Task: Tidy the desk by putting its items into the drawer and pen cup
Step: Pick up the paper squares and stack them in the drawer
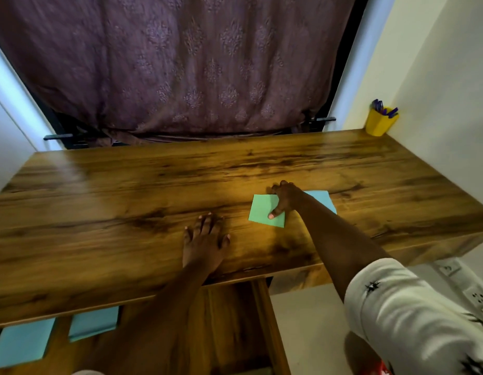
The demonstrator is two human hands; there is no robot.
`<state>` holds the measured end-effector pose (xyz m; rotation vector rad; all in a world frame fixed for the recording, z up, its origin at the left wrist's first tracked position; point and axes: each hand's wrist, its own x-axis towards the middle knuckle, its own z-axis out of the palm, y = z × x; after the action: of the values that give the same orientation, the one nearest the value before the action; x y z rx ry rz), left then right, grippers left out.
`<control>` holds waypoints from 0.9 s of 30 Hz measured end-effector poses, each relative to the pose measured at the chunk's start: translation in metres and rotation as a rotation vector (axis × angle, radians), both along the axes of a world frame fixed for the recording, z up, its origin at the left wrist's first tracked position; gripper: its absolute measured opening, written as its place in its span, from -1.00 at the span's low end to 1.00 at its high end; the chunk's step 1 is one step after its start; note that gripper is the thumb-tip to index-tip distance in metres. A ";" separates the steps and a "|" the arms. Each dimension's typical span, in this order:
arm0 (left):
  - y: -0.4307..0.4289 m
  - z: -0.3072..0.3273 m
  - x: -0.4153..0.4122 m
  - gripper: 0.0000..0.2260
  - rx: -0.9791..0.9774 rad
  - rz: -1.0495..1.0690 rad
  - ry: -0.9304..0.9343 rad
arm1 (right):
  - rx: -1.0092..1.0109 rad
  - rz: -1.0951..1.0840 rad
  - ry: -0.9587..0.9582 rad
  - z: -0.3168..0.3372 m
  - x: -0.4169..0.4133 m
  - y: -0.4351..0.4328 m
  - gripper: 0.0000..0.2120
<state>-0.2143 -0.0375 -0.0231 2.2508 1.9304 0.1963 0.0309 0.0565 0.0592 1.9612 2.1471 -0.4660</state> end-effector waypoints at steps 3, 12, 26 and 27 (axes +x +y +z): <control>-0.001 0.002 0.000 -0.47 -0.015 -0.002 -0.022 | 0.087 -0.080 0.146 -0.001 -0.003 -0.011 -0.40; -0.012 0.074 0.008 -0.62 -0.389 0.271 -1.438 | 0.044 -0.164 0.810 0.034 -0.007 -0.074 -0.85; -0.029 0.074 0.044 -0.82 -0.758 0.450 -1.698 | 0.169 -0.248 0.781 0.039 0.031 -0.060 -0.79; -0.028 0.072 0.044 -0.84 -0.748 0.464 -1.684 | 0.196 -0.273 0.703 0.035 0.046 -0.050 -0.78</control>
<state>-0.1702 -0.0658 0.0485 0.5165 1.0647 0.8583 0.0771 0.0061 0.0938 2.4886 2.3636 -1.1838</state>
